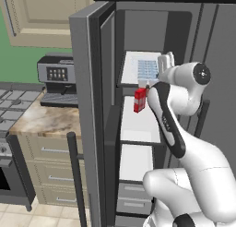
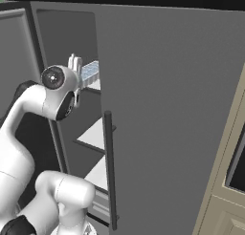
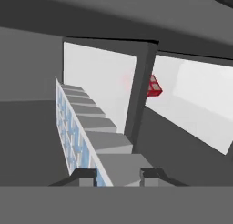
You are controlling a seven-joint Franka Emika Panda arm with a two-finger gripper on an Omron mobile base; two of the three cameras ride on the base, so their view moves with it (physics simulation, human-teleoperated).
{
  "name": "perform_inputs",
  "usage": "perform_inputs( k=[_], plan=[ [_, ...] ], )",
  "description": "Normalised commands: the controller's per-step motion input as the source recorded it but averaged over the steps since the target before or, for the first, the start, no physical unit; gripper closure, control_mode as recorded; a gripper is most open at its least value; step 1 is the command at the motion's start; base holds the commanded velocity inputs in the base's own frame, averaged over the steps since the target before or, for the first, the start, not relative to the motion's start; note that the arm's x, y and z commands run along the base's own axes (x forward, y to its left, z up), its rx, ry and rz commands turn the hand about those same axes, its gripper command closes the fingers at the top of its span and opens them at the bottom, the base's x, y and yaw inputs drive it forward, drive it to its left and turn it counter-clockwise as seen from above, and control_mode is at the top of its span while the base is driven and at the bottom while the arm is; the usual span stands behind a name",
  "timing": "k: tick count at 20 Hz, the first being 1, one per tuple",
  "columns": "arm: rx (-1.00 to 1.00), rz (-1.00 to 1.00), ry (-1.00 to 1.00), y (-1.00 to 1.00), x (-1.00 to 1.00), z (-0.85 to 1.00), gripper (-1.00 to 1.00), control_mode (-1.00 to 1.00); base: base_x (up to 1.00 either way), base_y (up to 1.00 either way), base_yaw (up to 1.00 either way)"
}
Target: Open the freezer door, pick up the ice cube tray from the freezer, and place it on the dining counter.
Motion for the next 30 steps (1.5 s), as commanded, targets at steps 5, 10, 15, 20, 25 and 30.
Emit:
perform_inputs(
  k=[5, 10, 15, 20, 25, 30],
  plan=[
    [0.00, 0.00, 0.18, 0.00, -0.42, 0.19, 1.00, -1.00, 0.00, 0.00, 0.00],
    [0.00, 0.02, 0.02, 0.00, -0.36, 0.00, 1.00, -1.00, 0.00, 0.00, 0.00],
    [0.00, 0.09, -0.08, 0.00, -0.33, 0.00, 1.00, -1.00, 0.00, 0.00, 0.00],
    [0.00, 0.03, -0.01, 0.00, -0.49, 0.00, 1.00, -1.00, 0.00, 0.00, 0.00],
    [0.00, 0.00, 0.00, 0.00, -0.52, 0.09, 1.00, -1.00, 0.00, 0.00, 0.00],
    [0.00, 0.00, 0.00, 0.00, -0.52, 0.19, 1.00, -1.00, 0.00, 0.00, 0.00]
  ],
)
